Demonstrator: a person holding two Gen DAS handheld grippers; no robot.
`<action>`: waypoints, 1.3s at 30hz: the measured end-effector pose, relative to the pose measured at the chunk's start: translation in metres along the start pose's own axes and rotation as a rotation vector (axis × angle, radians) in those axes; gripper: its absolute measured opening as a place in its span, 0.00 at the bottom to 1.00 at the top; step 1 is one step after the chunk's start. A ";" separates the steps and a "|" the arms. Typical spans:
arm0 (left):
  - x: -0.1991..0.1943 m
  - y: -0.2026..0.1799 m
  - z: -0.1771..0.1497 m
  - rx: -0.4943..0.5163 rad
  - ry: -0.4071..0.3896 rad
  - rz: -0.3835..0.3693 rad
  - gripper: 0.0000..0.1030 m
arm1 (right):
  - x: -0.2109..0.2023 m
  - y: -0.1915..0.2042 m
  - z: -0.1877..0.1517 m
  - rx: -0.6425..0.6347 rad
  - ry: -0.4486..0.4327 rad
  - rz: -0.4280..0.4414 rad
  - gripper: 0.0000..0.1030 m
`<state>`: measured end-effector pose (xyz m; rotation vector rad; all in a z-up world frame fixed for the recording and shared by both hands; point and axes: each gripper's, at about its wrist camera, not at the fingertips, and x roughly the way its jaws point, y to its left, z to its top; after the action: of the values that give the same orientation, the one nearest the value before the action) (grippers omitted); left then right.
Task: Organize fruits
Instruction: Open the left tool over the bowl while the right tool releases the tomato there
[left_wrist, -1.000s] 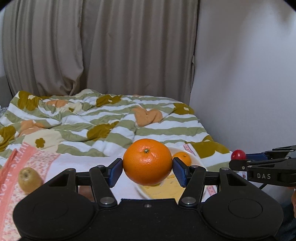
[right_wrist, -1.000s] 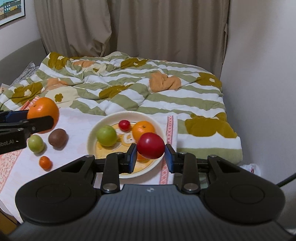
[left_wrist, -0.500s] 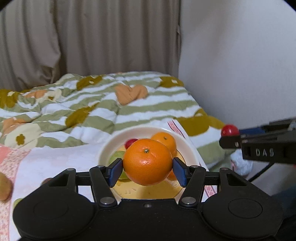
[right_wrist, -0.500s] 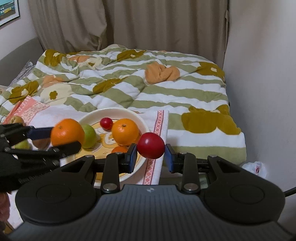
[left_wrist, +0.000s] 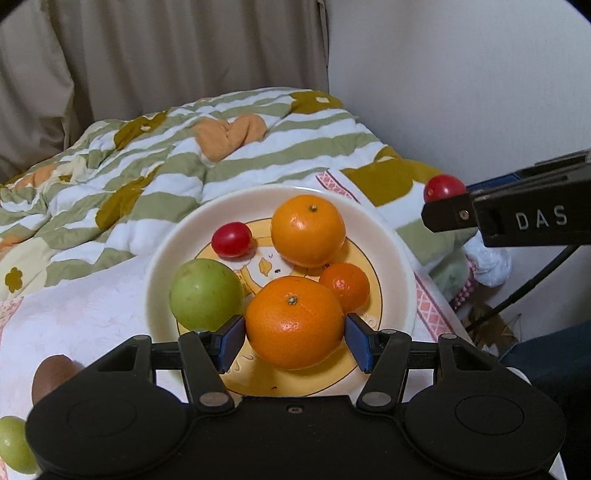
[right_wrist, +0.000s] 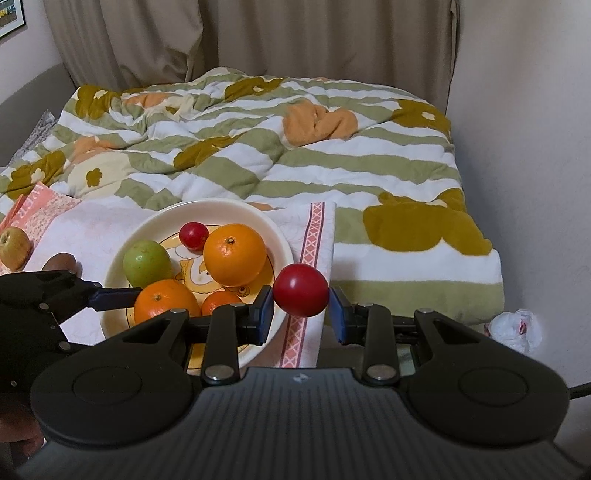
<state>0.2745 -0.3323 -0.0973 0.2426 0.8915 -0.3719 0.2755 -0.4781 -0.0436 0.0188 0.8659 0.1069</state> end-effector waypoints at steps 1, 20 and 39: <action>0.000 0.001 0.000 0.002 0.001 0.001 0.62 | 0.002 0.001 0.001 0.000 0.003 -0.001 0.46; -0.035 0.013 -0.003 -0.007 -0.063 0.021 0.98 | 0.019 0.018 0.014 -0.051 0.023 0.032 0.46; -0.075 0.044 -0.018 -0.159 -0.078 0.103 0.98 | 0.045 0.020 0.010 -0.070 0.048 0.057 0.77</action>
<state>0.2370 -0.2701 -0.0471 0.1262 0.8239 -0.2127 0.3106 -0.4530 -0.0698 -0.0244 0.9097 0.1919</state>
